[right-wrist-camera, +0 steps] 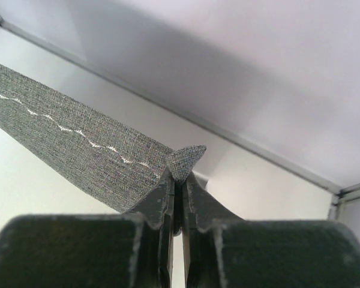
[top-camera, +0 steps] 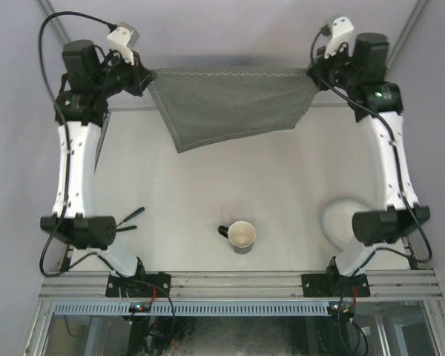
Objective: Set the dinner table for one person
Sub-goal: Flatten out the napkin at the center of the board.
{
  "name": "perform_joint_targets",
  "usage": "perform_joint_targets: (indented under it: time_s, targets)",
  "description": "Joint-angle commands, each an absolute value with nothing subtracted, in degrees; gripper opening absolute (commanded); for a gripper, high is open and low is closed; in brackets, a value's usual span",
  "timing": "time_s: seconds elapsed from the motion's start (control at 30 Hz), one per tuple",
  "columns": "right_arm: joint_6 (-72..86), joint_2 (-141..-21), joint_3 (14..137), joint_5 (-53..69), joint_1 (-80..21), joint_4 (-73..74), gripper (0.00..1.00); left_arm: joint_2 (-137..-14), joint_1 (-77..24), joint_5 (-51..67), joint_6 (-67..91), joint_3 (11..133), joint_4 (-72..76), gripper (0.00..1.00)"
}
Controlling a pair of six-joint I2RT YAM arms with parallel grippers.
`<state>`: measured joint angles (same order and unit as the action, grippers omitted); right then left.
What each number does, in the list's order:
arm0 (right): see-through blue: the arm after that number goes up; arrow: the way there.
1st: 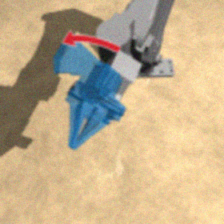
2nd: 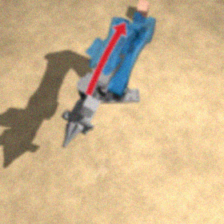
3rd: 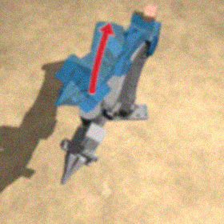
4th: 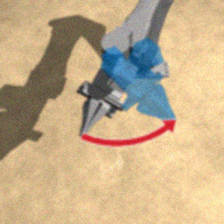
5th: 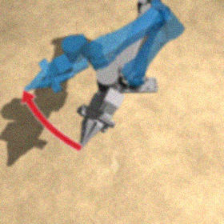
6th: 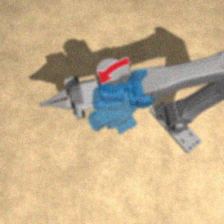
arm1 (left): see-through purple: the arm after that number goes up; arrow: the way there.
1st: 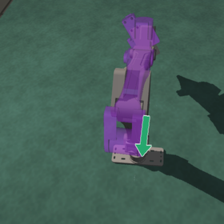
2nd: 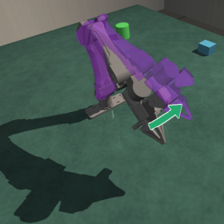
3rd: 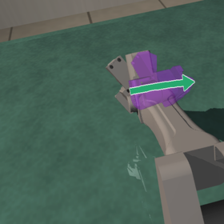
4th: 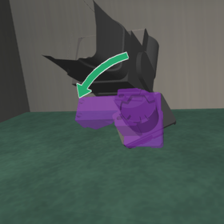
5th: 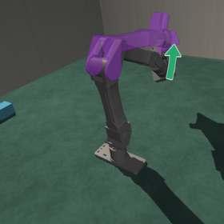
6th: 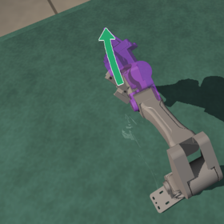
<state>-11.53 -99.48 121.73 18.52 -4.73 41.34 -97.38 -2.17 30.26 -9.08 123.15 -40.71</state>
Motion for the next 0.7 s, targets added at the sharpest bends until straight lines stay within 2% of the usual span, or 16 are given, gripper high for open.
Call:
perform_joint_targets:
  time_s: [0.0,0.2,0.33,0.5,0.67]
  targets:
    - [-13.01,-86.50,120.53,12.04,-2.90,44.18,0.00,-83.90,1.06,27.15,-10.00,119.02,-39.83,0.00]
    - [-13.41,-75.21,115.46,10.83,-4.05,45.12,0.00,-72.06,1.04,28.44,-9.68,113.66,-42.03,0.00]
    - [-13.02,-74.06,116.44,10.53,-4.63,45.23,0.00,-68.81,1.05,28.31,-9.69,113.20,-42.61,0.00]
    - [-12.49,-77.88,117.45,10.55,-4.70,43.13,0.00,-71.19,1.06,26.96,-11.54,114.10,-42.50,0.00]
    - [-12.48,-86.03,121.78,10.15,-4.68,40.61,0.00,-79.89,1.04,25.98,-12.73,117.94,-40.81,0.00]
